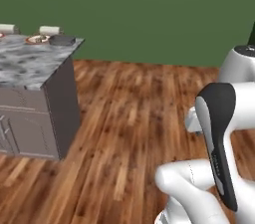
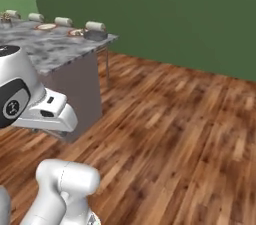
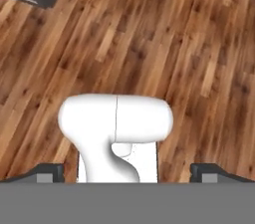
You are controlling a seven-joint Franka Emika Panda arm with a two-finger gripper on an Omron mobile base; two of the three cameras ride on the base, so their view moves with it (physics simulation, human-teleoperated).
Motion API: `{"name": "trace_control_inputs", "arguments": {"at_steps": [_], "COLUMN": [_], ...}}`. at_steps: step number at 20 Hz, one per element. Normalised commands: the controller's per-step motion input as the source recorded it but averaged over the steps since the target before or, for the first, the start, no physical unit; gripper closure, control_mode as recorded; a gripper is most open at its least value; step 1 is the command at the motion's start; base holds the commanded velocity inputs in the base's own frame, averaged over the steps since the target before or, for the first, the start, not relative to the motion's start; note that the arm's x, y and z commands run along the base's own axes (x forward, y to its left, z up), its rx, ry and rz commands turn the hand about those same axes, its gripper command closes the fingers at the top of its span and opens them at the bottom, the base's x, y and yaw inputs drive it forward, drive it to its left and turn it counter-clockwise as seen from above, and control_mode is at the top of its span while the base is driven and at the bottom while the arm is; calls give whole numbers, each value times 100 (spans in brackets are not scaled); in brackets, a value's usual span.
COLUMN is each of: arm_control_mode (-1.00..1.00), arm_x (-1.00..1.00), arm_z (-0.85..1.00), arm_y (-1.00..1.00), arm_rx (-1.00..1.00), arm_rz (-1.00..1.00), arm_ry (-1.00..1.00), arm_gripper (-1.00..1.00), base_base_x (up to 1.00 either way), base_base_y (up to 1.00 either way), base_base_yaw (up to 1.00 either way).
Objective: Place two dumplings into each of the tupperware containers and then place the containers in the fridge.
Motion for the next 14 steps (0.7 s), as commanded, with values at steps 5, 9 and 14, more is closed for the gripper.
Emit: {"name": "trace_control_inputs", "arguments": {"at_steps": [5, 9, 14], "arm_control_mode": [100, 100, 100], "arm_x": [0, 0, 0], "arm_z": [0, 0, 0], "arm_y": [0, 0, 0], "arm_rx": [0, 0, 0], "arm_rz": [0, 0, 0], "arm_ry": [0, 0, 0], "arm_gripper": [-100, -100, -100], "base_base_x": [100, 100, 100], "base_base_y": [2, -1, -20], "base_base_yaw": [-8, 0, 0]}}
